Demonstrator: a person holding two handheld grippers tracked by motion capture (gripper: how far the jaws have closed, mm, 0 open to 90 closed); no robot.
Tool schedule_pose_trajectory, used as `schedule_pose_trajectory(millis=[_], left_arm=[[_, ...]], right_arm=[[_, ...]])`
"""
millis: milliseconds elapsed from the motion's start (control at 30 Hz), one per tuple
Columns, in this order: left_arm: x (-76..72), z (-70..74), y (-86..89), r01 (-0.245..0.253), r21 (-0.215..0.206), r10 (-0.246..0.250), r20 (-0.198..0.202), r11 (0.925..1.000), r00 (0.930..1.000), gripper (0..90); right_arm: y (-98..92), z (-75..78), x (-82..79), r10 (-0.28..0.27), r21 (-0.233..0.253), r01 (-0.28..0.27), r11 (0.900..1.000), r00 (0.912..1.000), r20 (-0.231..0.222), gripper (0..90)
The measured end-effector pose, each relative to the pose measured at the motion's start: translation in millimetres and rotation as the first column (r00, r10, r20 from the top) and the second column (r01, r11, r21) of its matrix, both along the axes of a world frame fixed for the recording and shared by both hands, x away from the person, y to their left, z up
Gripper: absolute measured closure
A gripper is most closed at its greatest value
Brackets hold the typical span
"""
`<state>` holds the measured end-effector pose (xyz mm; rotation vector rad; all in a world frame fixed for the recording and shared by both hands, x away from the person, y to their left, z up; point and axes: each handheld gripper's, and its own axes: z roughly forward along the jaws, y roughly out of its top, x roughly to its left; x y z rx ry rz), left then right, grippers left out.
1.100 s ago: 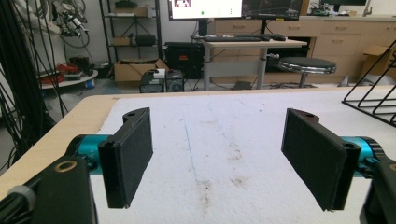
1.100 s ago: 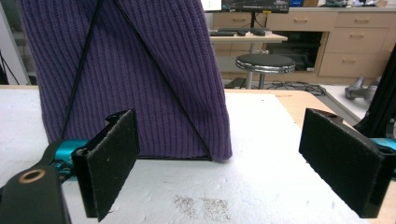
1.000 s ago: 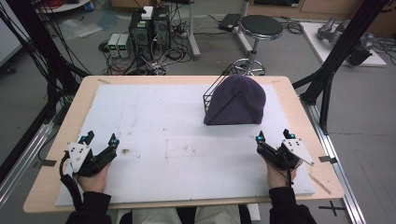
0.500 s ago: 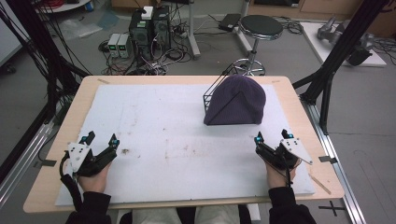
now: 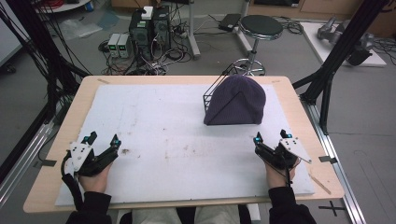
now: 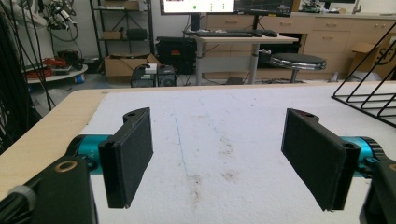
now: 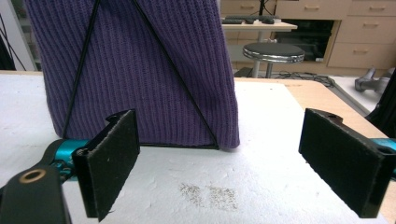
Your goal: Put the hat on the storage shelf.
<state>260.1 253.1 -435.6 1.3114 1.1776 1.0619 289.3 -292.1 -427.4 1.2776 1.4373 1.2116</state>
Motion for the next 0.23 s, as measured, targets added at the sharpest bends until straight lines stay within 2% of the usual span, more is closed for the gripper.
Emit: schedule_pose_trajectory(millis=[233], left_arm=[[0.7, -0.1, -0.1, 0.005, -0.001, -0.005, -0.007, 1.0, 1.0, 25.6]], right_arm=[[-0.8, -1.1, 1.5, 0.008, -0.003, -0.008, 1.0, 0.9999, -0.007, 11.7]])
